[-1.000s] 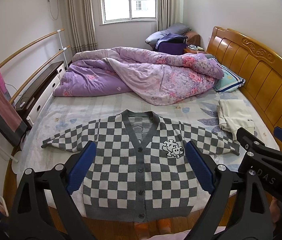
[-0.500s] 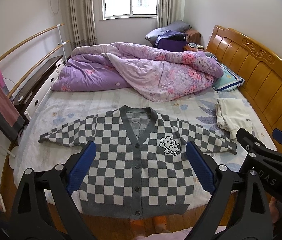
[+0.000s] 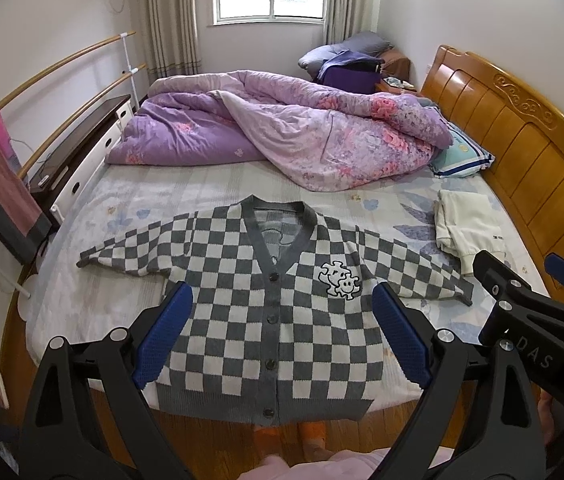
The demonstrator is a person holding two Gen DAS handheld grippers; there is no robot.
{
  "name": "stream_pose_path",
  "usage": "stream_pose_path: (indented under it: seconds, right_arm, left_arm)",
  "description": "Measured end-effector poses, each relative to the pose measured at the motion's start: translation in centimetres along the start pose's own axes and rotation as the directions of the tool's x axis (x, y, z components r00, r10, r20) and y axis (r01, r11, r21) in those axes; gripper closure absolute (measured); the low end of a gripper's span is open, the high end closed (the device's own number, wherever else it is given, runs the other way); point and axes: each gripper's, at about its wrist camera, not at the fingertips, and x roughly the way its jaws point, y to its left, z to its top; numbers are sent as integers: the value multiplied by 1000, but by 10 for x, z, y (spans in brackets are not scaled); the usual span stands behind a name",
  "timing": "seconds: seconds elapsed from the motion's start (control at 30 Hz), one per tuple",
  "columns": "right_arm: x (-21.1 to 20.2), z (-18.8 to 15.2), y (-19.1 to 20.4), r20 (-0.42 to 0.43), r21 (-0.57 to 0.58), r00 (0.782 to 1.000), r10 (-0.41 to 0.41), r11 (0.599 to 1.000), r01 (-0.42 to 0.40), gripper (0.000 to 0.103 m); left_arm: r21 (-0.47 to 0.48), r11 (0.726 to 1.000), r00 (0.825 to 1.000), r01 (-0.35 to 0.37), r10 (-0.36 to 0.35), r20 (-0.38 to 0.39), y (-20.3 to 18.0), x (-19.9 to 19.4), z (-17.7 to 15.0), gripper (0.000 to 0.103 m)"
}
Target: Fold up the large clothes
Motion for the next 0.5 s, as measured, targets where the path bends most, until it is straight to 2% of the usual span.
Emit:
stream_pose_path:
  seconds: [0.27,0.5]
  right_arm:
    - [11,9,0,-34,-60,996,78,995,-80,8]
    - [22,11,7,-79,-120,978,193,972,-201,9]
  left_arm:
    - [-68,996,997,-54,51,-51,1,1,-1,12]
    - [-131,986,991,-106,94,-96,3,0,-10,12]
